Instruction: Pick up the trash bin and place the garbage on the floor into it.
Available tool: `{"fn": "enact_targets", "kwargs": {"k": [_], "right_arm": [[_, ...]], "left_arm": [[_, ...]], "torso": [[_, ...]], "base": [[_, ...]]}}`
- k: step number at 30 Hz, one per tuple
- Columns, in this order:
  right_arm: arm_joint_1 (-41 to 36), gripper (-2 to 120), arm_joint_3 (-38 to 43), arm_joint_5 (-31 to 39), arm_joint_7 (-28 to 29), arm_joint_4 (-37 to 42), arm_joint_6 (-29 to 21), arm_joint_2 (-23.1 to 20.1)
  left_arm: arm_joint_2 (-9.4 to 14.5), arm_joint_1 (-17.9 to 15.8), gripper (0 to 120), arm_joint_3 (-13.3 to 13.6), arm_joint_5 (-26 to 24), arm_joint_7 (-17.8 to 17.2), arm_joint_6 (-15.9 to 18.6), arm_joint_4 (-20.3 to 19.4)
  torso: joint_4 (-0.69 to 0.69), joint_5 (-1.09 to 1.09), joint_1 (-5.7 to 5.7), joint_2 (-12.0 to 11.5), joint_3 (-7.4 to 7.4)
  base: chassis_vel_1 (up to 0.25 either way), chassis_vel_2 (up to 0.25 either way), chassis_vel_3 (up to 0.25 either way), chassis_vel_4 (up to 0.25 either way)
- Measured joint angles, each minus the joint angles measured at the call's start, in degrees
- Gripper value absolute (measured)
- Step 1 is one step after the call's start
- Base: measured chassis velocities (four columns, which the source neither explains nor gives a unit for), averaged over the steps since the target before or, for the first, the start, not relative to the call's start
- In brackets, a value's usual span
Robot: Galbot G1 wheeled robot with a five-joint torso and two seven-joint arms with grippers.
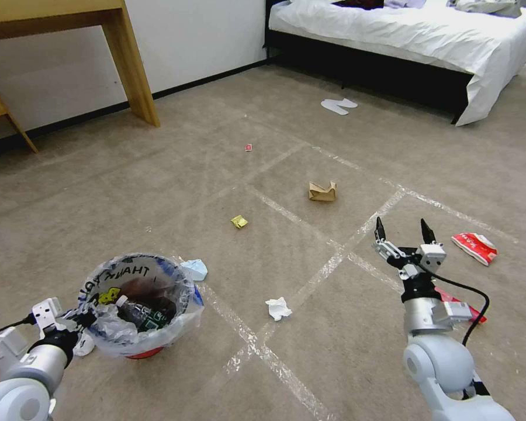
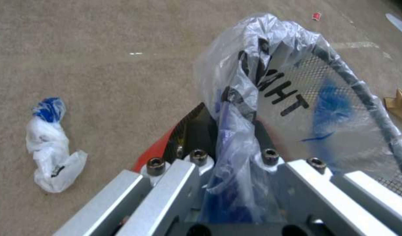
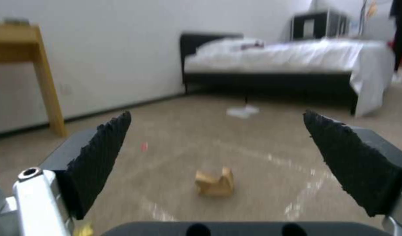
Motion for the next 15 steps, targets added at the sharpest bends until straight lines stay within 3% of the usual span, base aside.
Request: {"fn": "enact_targets", "kwargs": {"k": [3,5,6,9,11,12,13,15], "right_arm": [[1.1,100,-0.9,1.8,1.6,0.4,-3.3,-1.3],[3.8,100,-3.2,8.2,6.9,1.8,-13.0,-4.1],[3.8,100,-3.2,8.2,6.9,1.8,-13.0,-4.1],[10.2,100,-9.2,28.0,18.0,4.5,-29.6,-8.4],[11.3,100,-10.1,30.8,19.3,4.7,-31.8,-9.0],[13.7,100,-12.1,40.9,23.5,5.1,-38.4,-10.6],[13.7,100,-12.1,40.9,23.5,5.1,-38.4,-10.6],[17.3,100,-15.7,51.2,27.1,4.1,-44.9,-12.1]], "left_arm": [[0.0,0.0,5,0.0,0.0,0.0,0.0,0.0],[0.0,-0.2,5,0.2,0.0,0.0,0.0,0.1],[0.0,-0.2,5,0.2,0.0,0.0,0.0,0.1],[0.5,-0.9,5,1.0,0.0,0.0,0.0,0.9],[0.6,-0.9,5,1.0,0.0,0.0,0.0,1.0],[1.0,-1.6,5,1.6,0.0,0.0,0.0,1.6],[1.0,-1.6,5,1.6,0.0,0.0,0.0,1.6],[1.1,-1.8,5,1.9,0.0,0.0,0.0,1.9]], "torso": [[0.01,-0.01,0.00,0.0,0.00],[0.01,0.00,0.00,0.0,0.01],[0.01,0.00,0.00,0.0,0.01],[0.01,0.00,0.00,0.0,0.00],[0.01,0.00,0.00,0.0,0.00],[0.03,-0.02,0.00,0.0,0.00],[0.03,-0.02,0.00,0.0,0.00],[-0.01,-0.01,0.00,0.0,0.00]], "base": [[0.000,0.000,0.000,0.000],[0.000,0.000,0.000,0.000],[0.000,0.000,0.000,0.000],[0.000,0.000,0.000,0.000],[0.000,0.000,0.000,0.000],[0.000,0.000,0.000,0.000],[0.000,0.000,0.000,0.000],[0.000,0.000,0.000,0.000]]}}
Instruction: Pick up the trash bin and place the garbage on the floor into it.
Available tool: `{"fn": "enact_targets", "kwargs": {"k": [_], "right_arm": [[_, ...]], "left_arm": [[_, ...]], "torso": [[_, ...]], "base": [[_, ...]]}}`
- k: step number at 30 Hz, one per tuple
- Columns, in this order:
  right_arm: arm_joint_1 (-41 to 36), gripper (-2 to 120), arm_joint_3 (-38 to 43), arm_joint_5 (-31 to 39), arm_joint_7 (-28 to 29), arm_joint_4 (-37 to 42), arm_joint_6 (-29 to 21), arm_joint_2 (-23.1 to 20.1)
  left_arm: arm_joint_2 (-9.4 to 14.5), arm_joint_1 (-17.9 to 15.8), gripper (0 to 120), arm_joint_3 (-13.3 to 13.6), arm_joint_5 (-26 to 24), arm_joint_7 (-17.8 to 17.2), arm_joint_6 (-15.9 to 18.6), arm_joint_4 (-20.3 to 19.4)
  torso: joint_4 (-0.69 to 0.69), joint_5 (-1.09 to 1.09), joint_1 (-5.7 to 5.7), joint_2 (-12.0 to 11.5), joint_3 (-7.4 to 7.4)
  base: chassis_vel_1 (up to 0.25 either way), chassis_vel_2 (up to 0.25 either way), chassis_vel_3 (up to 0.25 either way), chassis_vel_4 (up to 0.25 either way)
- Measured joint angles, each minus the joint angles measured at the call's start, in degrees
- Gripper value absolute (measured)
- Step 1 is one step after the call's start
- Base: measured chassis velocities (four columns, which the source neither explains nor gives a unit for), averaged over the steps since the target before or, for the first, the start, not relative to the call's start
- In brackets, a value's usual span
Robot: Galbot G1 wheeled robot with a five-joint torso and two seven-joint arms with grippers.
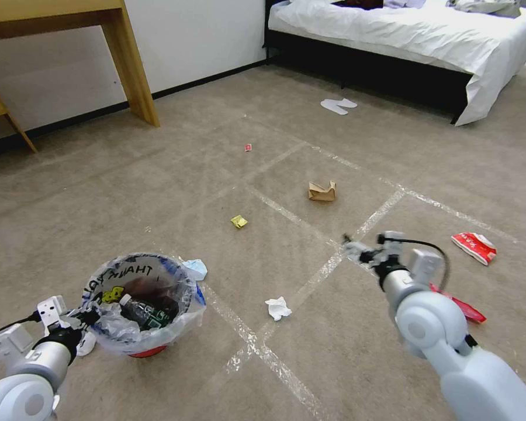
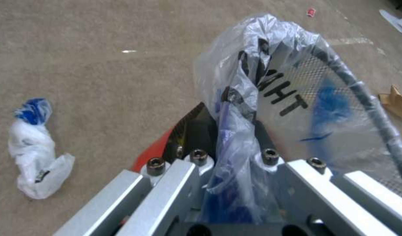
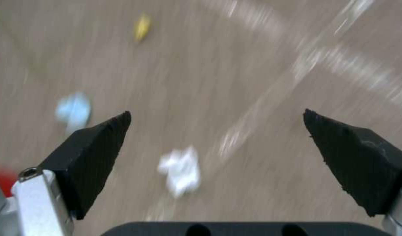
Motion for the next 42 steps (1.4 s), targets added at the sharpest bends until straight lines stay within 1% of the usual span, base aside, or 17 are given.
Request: {"fn": "enact_targets", "kwargs": {"k": [1,2,4,5,7,9,10,11,15,18,21,24,25,27,29,33,42], "right_arm": [[2.1,100,-2.6,3.6,0.5,-1.3,-2.2,-0.7],[2.1,100,-2.6,3.6,0.5,-1.3,-2.2,-0.7],[7.9,100,-9.8,9.0,1.1,-5.5,-3.5,-1.3],[7.9,100,-9.8,9.0,1.1,-5.5,-3.5,-1.3],[13.1,100,-16.4,9.2,1.2,-9.9,-3.6,-0.2],[15.2,100,-18.7,9.0,1.1,-11.5,-3.5,0.6],[18.0,100,-22.1,8.2,1.0,-14.8,-3.5,1.8],[19.6,100,-24.6,7.6,0.6,-17.4,-3.4,2.9],[21.8,100,-28.2,6.1,-0.2,-21.5,-3.2,4.6],[23.3,100,-32.9,2.5,-1.9,-27.8,-3.0,6.9],[23.4,100,-34.1,1.6,-2.6,-29.6,-2.9,7.7],[23.4,100,-36.1,-0.4,-4.3,-33.7,-2.7,10.8],[23.4,100,-36.1,-0.4,-4.3,-33.7,-2.7,10.8],[23.3,100,-36.7,-2.2,-5.2,-35.8,-2.7,13.3],[23.3,100,-36.9,-2.6,-5.4,-36.5,-2.7,14.2],[23.2,100,-37.1,-7.0,-6.7,-39.7,-2.6,17.4],[23.5,100,-36.5,-12.9,-9.2,-44.7,-2.5,19.7]], "left_arm": [[-0.2,0.1,5,0.0,0.0,0.1,0.0,0.0],[-0.2,0.1,5,0.0,0.0,0.1,0.0,0.0],[-0.8,0.3,5,-0.4,0.3,0.2,-0.1,0.1],[-0.8,0.3,5,-0.4,0.3,0.2,-0.1,0.1],[-1.4,0.4,5,-0.8,0.4,0.2,-0.3,-0.1],[-1.6,0.5,5,-1.0,0.4,0.2,-0.3,-0.2],[-1.9,0.7,5,-1.3,0.4,0.2,-0.4,-0.3],[-2.1,0.8,5,-1.6,0.4,0.2,-0.5,-0.4],[-2.5,0.9,5,-2.0,0.6,0.2,-0.7,-0.4],[-3.0,1.0,5,-2.6,0.8,0.2,-1.0,-0.4],[-3.2,1.1,5,-2.7,0.9,0.2,-1.2,-0.3],[-3.5,1.2,5,-3.2,0.9,0.2,-1.4,-0.2],[-3.5,1.2,5,-3.2,0.9,0.2,-1.4,-0.2],[-3.5,1.4,5,-3.5,0.9,0.2,-1.5,-0.2],[-3.4,1.6,5,-3.7,0.9,0.2,-1.6,-0.2],[-3.2,1.8,5,-4.0,0.6,0.2,-1.9,-0.3],[-3.2,1.8,5,-3.6,0.6,0.3,-2.1,0.2]], "torso": [[0.00,0.00,0.00,0.0,0.00],[0.00,0.00,0.00,0.0,0.00],[0.02,-0.01,0.00,0.0,0.00],[0.02,-0.01,0.00,0.0,0.00],[0.02,0.00,0.00,0.0,0.01],[0.01,0.00,0.01,0.0,0.01],[0.02,-0.05,0.00,0.0,0.00],[0.03,0.00,0.00,0.0,0.01],[0.03,-0.03,0.00,0.0,0.00],[0.02,0.00,0.00,0.0,0.00],[0.01,-0.01,0.00,0.0,0.01],[0.01,-0.01,0.00,0.0,0.00],[0.01,-0.01,0.00,0.0,0.00],[0.01,-0.01,0.01,0.0,0.00],[0.02,0.00,0.00,0.0,0.00],[0.02,-0.01,0.00,0.0,0.00],[0.01,0.00,0.00,0.0,0.00]], "base": [[0.000,0.000,0.000,0.000],[0.000,0.000,0.000,0.000],[0.000,0.000,0.000,0.000],[0.000,0.000,0.000,0.000],[0.000,0.000,0.000,0.000],[0.000,0.000,0.000,0.000],[0.000,0.000,0.000,0.000],[0.000,0.000,0.000,0.000],[0.000,0.000,0.000,0.000],[0.000,0.000,0.000,0.000],[0.000,0.000,0.000,0.000],[0.000,0.000,0.000,0.000],[0.000,0.000,0.000,0.000],[0.000,0.000,0.000,0.000],[0.000,0.000,0.000,0.000],[0.000,0.000,0.000,0.000],[0.000,0.000,0.000,0.000]]}}
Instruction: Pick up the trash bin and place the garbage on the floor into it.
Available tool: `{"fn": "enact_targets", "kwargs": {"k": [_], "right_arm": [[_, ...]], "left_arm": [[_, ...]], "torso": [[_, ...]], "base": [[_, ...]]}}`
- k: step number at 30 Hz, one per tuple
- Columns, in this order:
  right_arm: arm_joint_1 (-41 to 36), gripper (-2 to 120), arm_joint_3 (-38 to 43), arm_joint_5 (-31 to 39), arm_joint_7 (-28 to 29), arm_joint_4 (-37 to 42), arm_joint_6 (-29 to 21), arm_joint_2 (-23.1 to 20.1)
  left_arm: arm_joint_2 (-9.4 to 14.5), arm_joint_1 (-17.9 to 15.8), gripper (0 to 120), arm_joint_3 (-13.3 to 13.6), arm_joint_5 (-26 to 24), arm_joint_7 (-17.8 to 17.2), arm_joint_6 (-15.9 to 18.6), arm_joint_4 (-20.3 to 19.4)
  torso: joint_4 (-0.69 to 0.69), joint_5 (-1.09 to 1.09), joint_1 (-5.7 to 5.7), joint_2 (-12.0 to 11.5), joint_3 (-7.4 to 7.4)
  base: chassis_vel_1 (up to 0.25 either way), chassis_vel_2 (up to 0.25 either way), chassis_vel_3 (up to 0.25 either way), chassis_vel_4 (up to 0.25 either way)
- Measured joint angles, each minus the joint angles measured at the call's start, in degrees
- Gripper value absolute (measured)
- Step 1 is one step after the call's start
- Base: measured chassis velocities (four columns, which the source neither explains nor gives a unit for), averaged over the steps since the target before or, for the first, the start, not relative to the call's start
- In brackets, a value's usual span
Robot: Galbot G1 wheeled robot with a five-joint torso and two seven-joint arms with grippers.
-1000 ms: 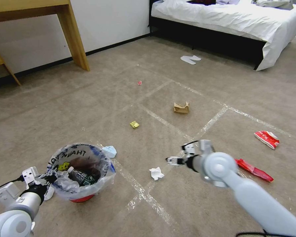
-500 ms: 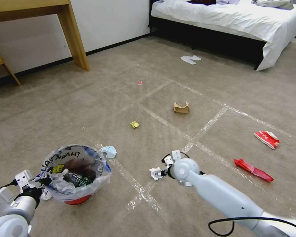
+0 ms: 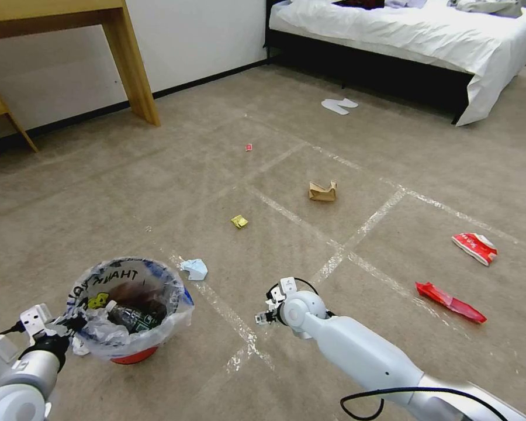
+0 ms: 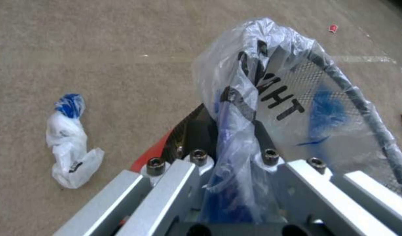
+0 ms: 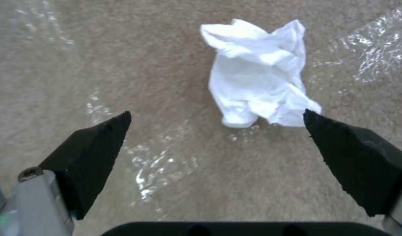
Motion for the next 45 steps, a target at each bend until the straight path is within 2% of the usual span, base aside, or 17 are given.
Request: {"fn": "enact_targets", "kwargs": {"k": [2,9,11,13,25,27,30,32,33,38,42,43,45], "right_arm": [[0.3,100,0.1,-3.2,-1.3,-2.0,0.4,0.6],[0.7,98,0.2,-5.0,-2.1,-5.1,1.1,2.2],[0.9,94,0.1,-5.6,-2.3,-6.1,1.5,2.7],[1.2,84,0.1,-6.8,-2.9,-8.5,2.6,3.6],[1.7,69,0.2,-8.6,-4.3,-12.0,4.6,4.6],[1.4,61,0.2,-8.8,-4.3,-11.5,4.8,4.5],[1.3,57,0.2,-8.9,-4.4,-11.4,4.9,4.4],[1.2,45,0.2,-9.1,-4.5,-11.4,5.1,4.4],[1.2,45,0.2,-9.1,-4.5,-11.4,5.1,4.4],[0.8,22,0.2,-9.6,-4.9,-11.3,5.3,4.1],[0.7,15,0.3,-9.8,-5.1,-11.3,5.5,4.0],[0.6,5,0.3,-10.1,-5.4,-11.3,5.7,3.9],[0.6,1,0.3,-10.4,-5.7,-11.6,6.0,3.9]], "left_arm": [[0.1,0.0,5,0.0,0.0,0.1,-0.1,0.2],[0.1,0.0,5,0.1,0.0,0.1,-0.3,0.4],[0.1,0.0,5,0.1,0.0,0.2,-0.4,0.4],[0.0,0.1,5,0.1,0.0,0.3,-0.5,0.4],[0.0,0.2,5,0.2,0.0,0.4,-0.9,0.4],[0.0,0.1,5,0.4,0.1,0.4,-0.9,0.4],[0.0,0.1,5,0.5,0.2,0.4,-0.9,0.5],[-0.1,0.0,5,0.7,0.3,0.4,-0.9,0.5],[-0.1,0.0,5,0.7,0.3,0.4,-0.9,0.5],[-0.1,-0.1,5,0.7,0.3,0.4,-0.9,0.6],[-0.1,-0.1,5,0.8,0.4,0.4,-1.0,0.6],[-0.1,0.0,5,0.8,0.4,0.4,-1.0,0.7],[-0.2,-0.1,5,0.8,0.4,0.4,-1.0,0.7]], "torso": [[0.00,0.00,0.00,0.0,0.00],[0.00,0.00,0.00,0.0,0.00],[0.00,0.00,0.00,0.0,0.00],[0.00,0.00,0.00,0.0,0.00],[0.00,0.00,0.00,0.0,0.00],[0.00,0.01,0.00,0.0,0.00],[0.00,0.01,0.00,0.0,0.00],[0.00,0.00,0.00,0.0,0.00],[0.00,0.00,0.00,0.0,0.00],[0.00,0.00,0.00,0.0,0.00],[0.00,0.01,0.00,0.0,0.00],[0.00,0.00,0.00,0.0,0.00],[0.00,0.01,-0.01,0.0,0.00]], "base": [[0.000,0.000,0.000,0.000],[0.000,0.000,0.000,0.000],[0.000,0.000,0.000,0.000],[0.000,0.000,0.000,0.000],[0.000,0.000,0.000,0.000],[0.000,0.000,0.000,0.000],[0.000,0.000,0.000,0.000],[0.000,0.000,0.000,0.000],[0.000,0.000,0.000,0.000],[0.000,0.000,0.000,0.000],[0.000,0.000,0.000,0.000],[0.000,0.000,0.000,0.000],[0.000,0.000,0.000,0.000]]}}
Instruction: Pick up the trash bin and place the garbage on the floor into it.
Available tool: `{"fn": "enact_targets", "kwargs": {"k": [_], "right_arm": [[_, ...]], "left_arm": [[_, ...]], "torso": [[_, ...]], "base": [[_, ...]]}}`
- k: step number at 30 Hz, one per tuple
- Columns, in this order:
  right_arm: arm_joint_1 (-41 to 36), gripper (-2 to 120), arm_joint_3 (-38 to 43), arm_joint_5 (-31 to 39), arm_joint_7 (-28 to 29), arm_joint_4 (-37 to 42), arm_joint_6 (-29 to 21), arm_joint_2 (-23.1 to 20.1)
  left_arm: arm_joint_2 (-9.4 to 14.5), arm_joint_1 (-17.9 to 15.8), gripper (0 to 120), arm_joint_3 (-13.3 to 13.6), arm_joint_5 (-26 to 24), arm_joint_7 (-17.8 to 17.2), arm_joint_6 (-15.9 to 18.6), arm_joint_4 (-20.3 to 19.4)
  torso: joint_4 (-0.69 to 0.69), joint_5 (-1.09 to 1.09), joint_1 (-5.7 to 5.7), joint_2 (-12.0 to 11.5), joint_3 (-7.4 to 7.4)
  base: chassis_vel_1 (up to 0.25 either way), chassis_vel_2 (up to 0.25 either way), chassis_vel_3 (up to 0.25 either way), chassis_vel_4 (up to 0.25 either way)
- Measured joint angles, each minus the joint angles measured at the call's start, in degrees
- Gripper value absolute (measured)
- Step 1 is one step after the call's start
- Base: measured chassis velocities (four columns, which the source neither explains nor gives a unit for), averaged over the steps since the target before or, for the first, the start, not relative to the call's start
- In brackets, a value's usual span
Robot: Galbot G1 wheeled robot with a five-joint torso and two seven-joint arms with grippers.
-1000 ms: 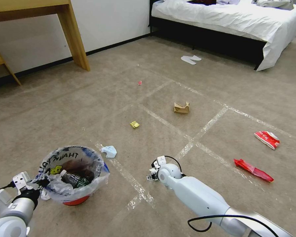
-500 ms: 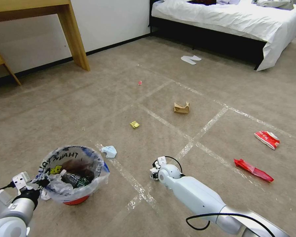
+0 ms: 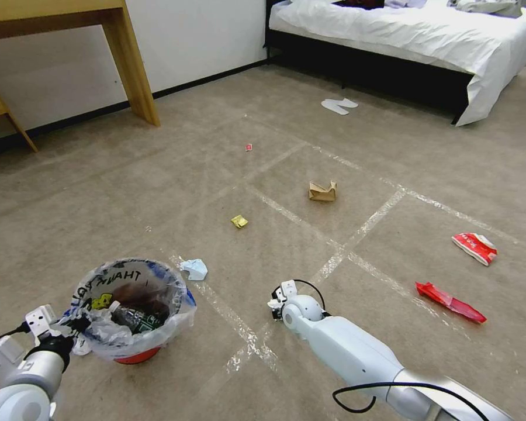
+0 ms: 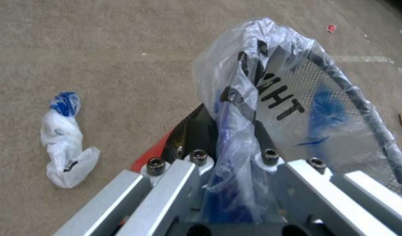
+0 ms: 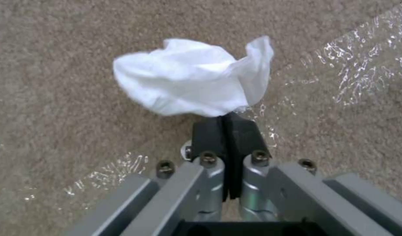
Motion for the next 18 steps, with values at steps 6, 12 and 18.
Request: {"fn": "enact_targets", "kwargs": {"k": [6,12,18], "right_arm": [[-0.5,0,0.9,-0.1,-0.2,1.1,0.4,-0.4],[-2.7,0,4.3,2.4,0.9,11.3,0.1,-6.2],[-4.7,0,9.9,4.9,-1.0,22.2,3.7,-14.5]], "left_arm": [[0.0,0.0,5,0.1,0.0,0.0,0.0,0.0],[0.2,-0.3,5,0.3,-0.2,-0.1,0.1,0.3],[0.9,-0.7,5,0.7,-0.7,-0.4,0.5,0.4]], "torso": [[0.00,0.00,0.00,0.0,0.00],[0.00,0.01,0.00,0.0,0.00],[-0.02,0.02,0.00,0.0,0.00]], "base": [[0.000,0.000,0.000,0.000],[0.000,0.000,0.000,0.000],[0.000,0.000,0.000,0.000]]}}
